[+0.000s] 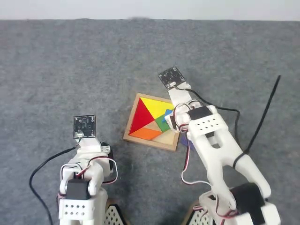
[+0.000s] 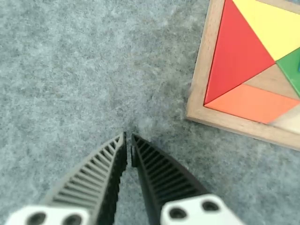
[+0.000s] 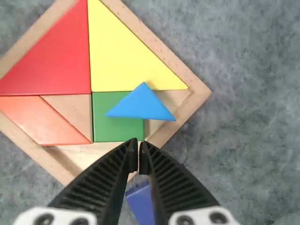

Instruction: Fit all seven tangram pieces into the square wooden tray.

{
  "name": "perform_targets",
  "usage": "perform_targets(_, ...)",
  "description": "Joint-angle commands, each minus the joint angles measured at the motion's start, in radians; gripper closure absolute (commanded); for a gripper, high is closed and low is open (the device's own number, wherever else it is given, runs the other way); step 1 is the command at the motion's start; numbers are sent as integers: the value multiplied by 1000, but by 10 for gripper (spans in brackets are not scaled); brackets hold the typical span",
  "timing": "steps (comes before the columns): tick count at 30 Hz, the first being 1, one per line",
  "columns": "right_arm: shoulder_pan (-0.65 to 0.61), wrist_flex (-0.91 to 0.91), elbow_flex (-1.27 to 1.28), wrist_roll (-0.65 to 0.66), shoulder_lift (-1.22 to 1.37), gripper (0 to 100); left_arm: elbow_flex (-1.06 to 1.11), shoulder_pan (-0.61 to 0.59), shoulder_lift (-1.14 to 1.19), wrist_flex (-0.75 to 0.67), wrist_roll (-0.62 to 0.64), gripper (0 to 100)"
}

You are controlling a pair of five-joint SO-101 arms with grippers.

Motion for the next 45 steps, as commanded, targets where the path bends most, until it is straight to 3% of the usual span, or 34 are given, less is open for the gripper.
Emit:
perform_targets(1, 16, -65, -12, -8, 39, 991, -13, -6, -20, 5, -15, 986)
perform_targets(11, 116, -51, -175, -6, 202, 992, -13, -6, -20, 5, -15, 986)
perform_targets(27, 97, -53, -387, -6, 378, 992, -13, -6, -20, 5, -15, 986)
perform_targets(34, 59, -36, -370, -6, 295, 991, -13, -6, -20, 5, -15, 986)
perform_targets(41, -127, -116, -97, 61, 4, 991, -13, -6, -20, 5, -15, 986)
perform_targets(45, -154, -131, -43, 63, -41, 991, -13, -6, -20, 5, -15, 986)
